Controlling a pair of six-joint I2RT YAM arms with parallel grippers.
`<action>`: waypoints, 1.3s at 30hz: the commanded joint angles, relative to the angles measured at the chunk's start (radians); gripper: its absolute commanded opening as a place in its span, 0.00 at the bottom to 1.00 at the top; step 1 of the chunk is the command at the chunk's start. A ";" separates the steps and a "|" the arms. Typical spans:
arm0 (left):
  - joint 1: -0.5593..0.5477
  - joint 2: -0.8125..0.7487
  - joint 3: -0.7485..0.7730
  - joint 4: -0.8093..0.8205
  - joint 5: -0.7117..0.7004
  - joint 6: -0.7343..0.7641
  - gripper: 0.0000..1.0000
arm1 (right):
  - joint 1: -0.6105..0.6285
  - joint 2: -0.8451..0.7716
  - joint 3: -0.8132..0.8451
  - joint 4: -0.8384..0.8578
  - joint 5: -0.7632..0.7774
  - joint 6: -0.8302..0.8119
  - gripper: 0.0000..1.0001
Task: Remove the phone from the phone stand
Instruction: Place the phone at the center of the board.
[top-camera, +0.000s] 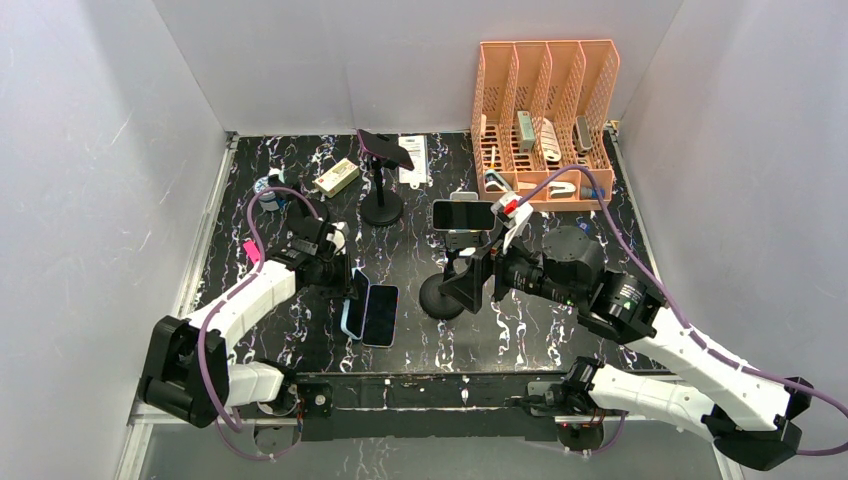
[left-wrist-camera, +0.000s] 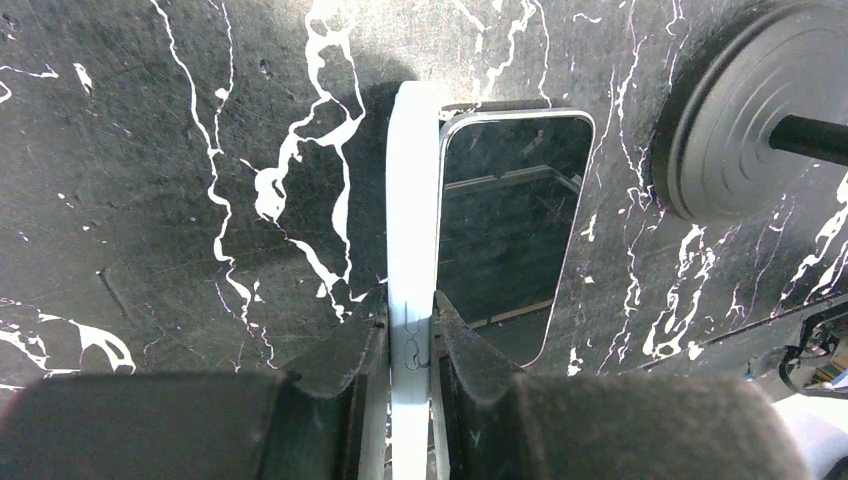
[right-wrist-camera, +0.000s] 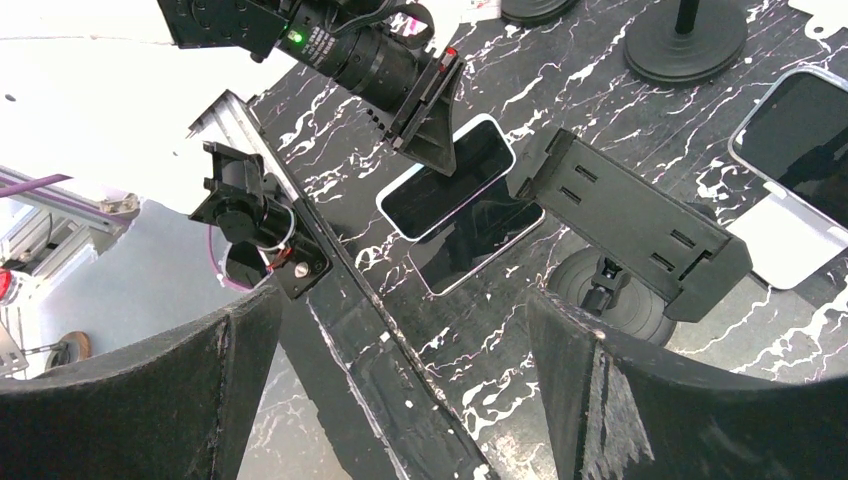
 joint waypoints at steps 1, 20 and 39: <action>-0.003 -0.032 -0.024 -0.042 0.108 -0.028 0.00 | 0.000 0.001 0.017 0.051 -0.014 0.010 0.99; -0.003 -0.036 -0.020 -0.077 0.030 -0.046 0.36 | 0.000 0.002 0.023 0.036 0.000 0.016 0.99; -0.003 -0.053 0.007 -0.143 -0.117 -0.059 0.52 | 0.000 -0.034 0.003 -0.036 0.100 0.003 0.99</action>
